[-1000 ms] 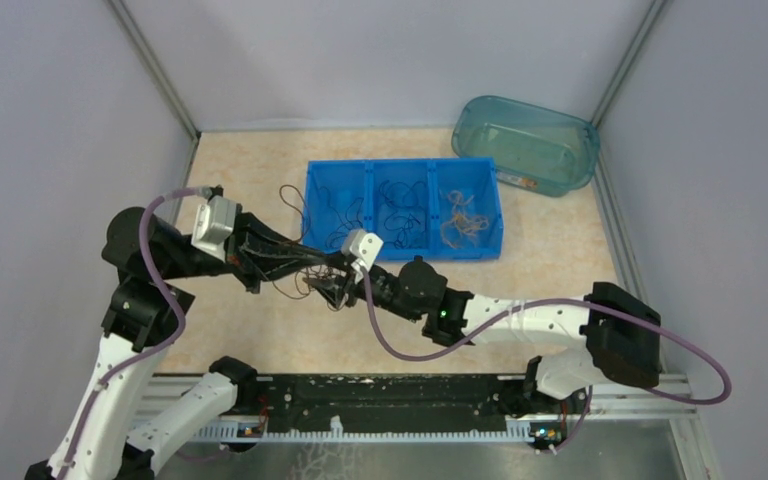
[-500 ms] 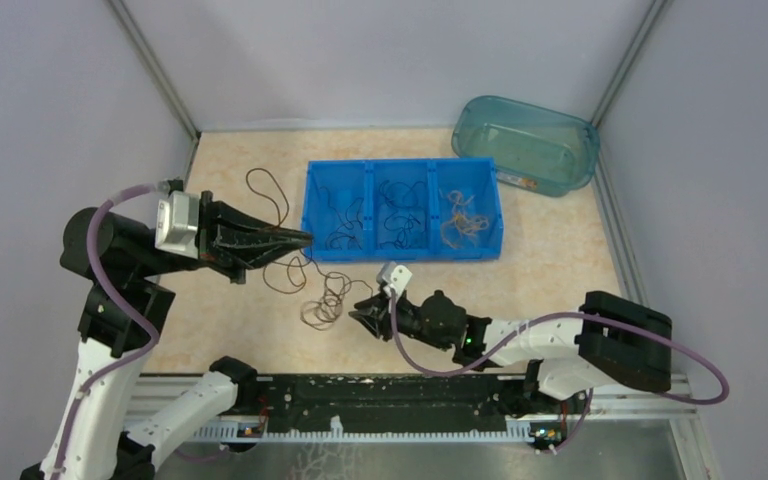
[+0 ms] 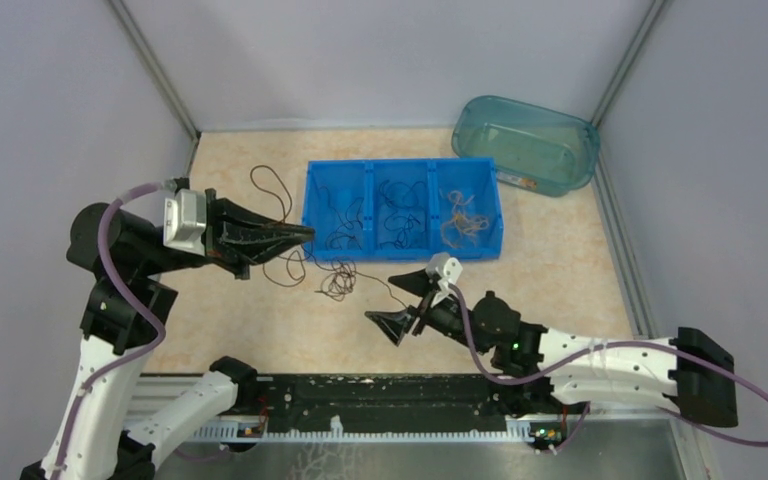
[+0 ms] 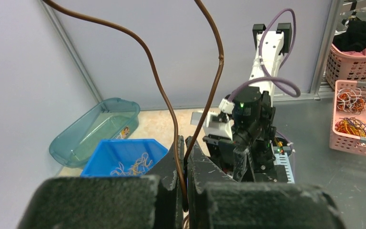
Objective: Untangle the cables
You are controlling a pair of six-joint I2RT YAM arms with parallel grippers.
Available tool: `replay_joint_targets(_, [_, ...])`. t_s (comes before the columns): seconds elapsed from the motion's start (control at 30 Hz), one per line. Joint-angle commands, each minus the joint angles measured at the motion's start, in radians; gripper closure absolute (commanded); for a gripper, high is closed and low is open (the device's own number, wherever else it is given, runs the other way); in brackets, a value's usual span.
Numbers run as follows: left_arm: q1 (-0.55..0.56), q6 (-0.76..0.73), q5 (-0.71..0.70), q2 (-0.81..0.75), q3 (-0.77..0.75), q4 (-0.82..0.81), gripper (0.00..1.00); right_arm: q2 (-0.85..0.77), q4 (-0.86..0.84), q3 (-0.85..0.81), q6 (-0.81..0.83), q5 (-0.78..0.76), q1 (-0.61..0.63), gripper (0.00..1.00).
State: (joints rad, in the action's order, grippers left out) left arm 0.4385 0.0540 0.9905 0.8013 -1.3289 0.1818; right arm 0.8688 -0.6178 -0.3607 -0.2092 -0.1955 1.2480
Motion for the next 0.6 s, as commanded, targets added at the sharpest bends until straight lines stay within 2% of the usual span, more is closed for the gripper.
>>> replay_joint_targets(0.0, [-0.002,-0.024,0.024,-0.006,0.03,0.041,1.0,-0.107,0.067,-0.055,0.03,0.065,0.007,0.05])
replay_joint_targets(0.1, [-0.001,-0.018,0.031,-0.014,0.058,0.04,1.0,-0.124,0.101,-0.145,0.062,0.192,0.007,0.01])
replay_joint_targets(0.2, [-0.002,-0.047,-0.013,-0.015,0.053,0.019,1.0,-0.055,0.169,-0.22,0.058,0.284,0.007,0.01])
replay_joint_targets(0.43, [-0.002,-0.274,-0.293,-0.023,-0.012,-0.038,1.0,-0.01,-0.039,0.074,-0.014,0.096,0.015,0.01])
replay_joint_targets(0.57, [-0.002,-0.345,-0.387,-0.008,-0.053,-0.006,1.0,-0.009,-0.07,0.148,-0.025,0.042,0.015,0.01])
